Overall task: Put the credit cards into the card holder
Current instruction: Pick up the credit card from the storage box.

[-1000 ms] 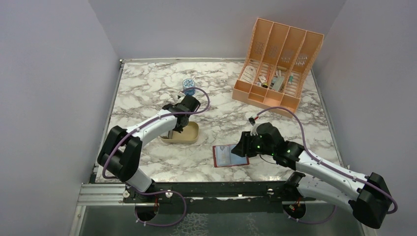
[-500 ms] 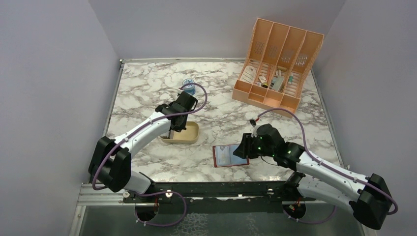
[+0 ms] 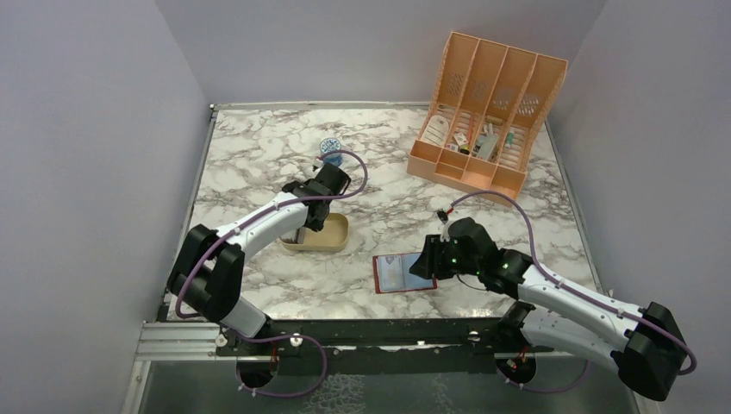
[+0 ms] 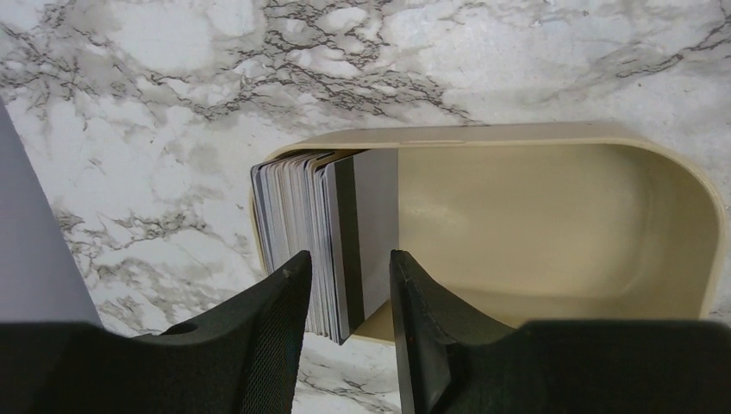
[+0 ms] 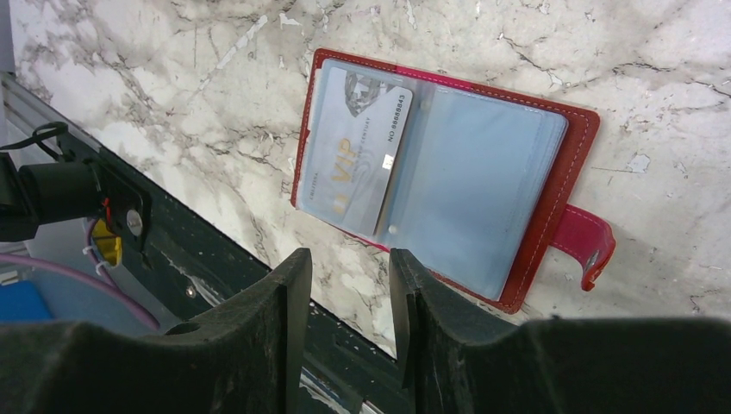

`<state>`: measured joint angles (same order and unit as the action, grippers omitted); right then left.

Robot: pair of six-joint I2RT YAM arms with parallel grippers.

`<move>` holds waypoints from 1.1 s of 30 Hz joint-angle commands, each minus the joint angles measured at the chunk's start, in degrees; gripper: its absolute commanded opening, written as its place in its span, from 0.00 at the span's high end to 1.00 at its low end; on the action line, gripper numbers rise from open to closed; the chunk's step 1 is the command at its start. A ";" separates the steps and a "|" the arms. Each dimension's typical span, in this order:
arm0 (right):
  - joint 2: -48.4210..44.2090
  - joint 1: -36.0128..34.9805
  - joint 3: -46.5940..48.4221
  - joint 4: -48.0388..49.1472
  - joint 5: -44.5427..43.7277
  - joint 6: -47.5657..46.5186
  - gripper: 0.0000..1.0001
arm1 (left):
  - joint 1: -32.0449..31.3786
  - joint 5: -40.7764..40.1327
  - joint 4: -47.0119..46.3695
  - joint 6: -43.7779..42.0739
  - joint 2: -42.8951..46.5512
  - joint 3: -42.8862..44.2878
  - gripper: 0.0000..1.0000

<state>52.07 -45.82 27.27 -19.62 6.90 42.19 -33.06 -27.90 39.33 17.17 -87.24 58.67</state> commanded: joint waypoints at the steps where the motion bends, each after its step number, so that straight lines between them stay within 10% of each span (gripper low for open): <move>1: 0.20 -0.33 1.30 0.72 -0.88 -0.42 0.61 | 0.26 -5.86 -0.03 -0.73 0.02 -0.12 0.58; 33: -0.76 -0.32 0.87 1.47 -1.17 -1.33 0.61 | 0.27 -10.21 3.08 -1.35 -3.81 1.42 0.76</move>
<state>51.94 -45.82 27.27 -19.49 6.90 41.63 -33.06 -36.14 40.84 16.69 -91.09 58.70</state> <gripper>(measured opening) 0.388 0.264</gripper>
